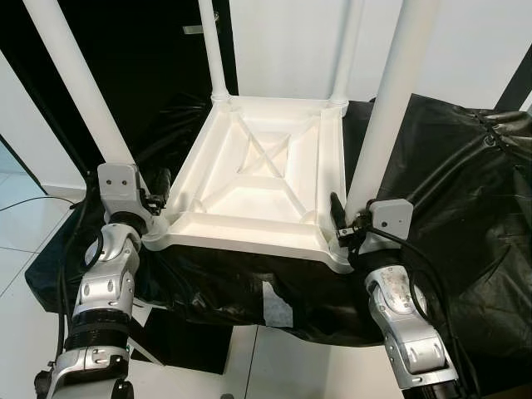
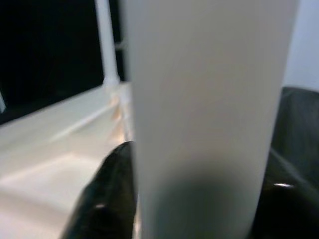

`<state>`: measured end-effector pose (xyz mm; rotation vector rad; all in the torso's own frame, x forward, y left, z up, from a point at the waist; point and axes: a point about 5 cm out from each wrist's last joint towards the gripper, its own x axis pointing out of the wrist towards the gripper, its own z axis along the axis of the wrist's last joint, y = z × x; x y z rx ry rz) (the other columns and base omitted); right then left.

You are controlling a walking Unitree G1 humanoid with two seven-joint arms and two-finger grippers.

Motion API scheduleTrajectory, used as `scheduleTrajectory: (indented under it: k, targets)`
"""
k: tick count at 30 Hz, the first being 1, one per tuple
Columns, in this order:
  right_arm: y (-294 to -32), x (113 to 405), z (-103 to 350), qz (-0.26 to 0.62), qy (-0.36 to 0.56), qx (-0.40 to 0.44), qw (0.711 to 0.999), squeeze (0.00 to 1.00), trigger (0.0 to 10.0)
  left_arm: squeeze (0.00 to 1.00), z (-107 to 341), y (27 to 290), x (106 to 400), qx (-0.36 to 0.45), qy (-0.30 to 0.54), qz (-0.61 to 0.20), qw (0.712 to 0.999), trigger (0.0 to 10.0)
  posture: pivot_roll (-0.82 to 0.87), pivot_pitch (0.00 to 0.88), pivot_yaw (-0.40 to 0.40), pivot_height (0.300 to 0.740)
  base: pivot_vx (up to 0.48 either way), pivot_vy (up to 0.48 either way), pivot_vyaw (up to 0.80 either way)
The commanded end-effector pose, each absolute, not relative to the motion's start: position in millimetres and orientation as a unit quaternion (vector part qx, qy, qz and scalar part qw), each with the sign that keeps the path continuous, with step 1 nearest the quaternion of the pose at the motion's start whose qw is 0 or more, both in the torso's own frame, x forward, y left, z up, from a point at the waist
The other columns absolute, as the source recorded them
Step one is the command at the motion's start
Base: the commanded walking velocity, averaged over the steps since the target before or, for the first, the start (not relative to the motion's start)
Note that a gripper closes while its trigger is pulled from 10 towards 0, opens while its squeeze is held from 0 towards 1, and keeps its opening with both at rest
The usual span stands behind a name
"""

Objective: Building children table

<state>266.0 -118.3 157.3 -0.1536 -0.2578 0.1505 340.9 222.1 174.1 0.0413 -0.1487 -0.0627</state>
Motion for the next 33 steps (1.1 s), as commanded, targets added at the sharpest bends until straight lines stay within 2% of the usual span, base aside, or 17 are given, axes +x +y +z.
scheduleTrajectory:
  k: [1, 2, 8, 9, 10, 11, 20, 33]
  targets:
    - [-115.3, 264.7, 148.4, 0.09, -0.106, -0.075, 0.988, 1.0, 10.0, 0.17, 182.6, 212.5, 342.4, 0.021, -0.088, -0.101, 0.991, 10.0, -0.01, 0.0, 0.024, 0.74, 0.0, 0.0, 0.0]
    - [-116.6, 265.1, 148.5, 0.089, -0.106, -0.075, 0.988, 1.0, 10.0, 1.0, 181.8, 212.4, 341.8, 0.016, -0.087, -0.104, 0.991, 10.0, 0.0, 0.0, 0.023, 0.74, 0.0, 0.0, 0.0]
    - [-121.8, 266.8, 149.2, 0.084, -0.108, -0.071, 0.988, 1.0, 10.0, 1.0, 182.3, 210.2, 336.8, 0.005, -0.093, -0.116, 0.989, 10.0, 0.0, 0.0, 0.02, 0.74, 0.0, 0.0, 0.0]
    - [-122.6, 266.8, 148.3, 0.085, -0.105, -0.073, 0.988, 1.0, 10.0, 0.93, 183.7, 208.6, 334.0, 0.009, -0.097, -0.12, 0.988, 10.0, 0.0, 0.0, 0.02, 0.74, 0.0, 0.0, 0.0]
    - [-122.6, 266.8, 148.3, 0.085, -0.105, -0.073, 0.988, 1.0, 10.0, 0.93, 183.7, 208.6, 334.0, 0.009, -0.097, -0.12, 0.988, 10.0, 0.0, 0.0, 0.02, 0.74, 0.0, 0.0, 0.0]
    - [-123.5, 266.2, 147.4, 0.085, -0.105, -0.072, 0.988, 0.0, 10.0, 0.0, 185.0, 207.5, 331.1, 0.011, -0.102, -0.123, 0.987, 10.0, 0.0, 0.0, 0.014, 0.74, 0.0, 0.0, 0.0]
    - [-132.9, 263.3, 143.5, 0.068, -0.098, -0.063, 0.991, 0.0, 10.0, 0.0, 182.6, 207.8, 312.6, -0.025, -0.099, -0.153, 0.983, 10.0, 0.01, 0.0, 0.005, 0.74, 0.0, 0.0, 0.0]
    - [-134.7, 266.6, 147.4, 0.063, -0.108, -0.054, 0.991, 0.0, 10.0, 0.0, 181.8, 208.3, 297.9, -0.032, -0.089, -0.173, 0.98, 10.0, 0.02, 0.0, -0.003, 0.74, 0.0, 0.0, 0.0]
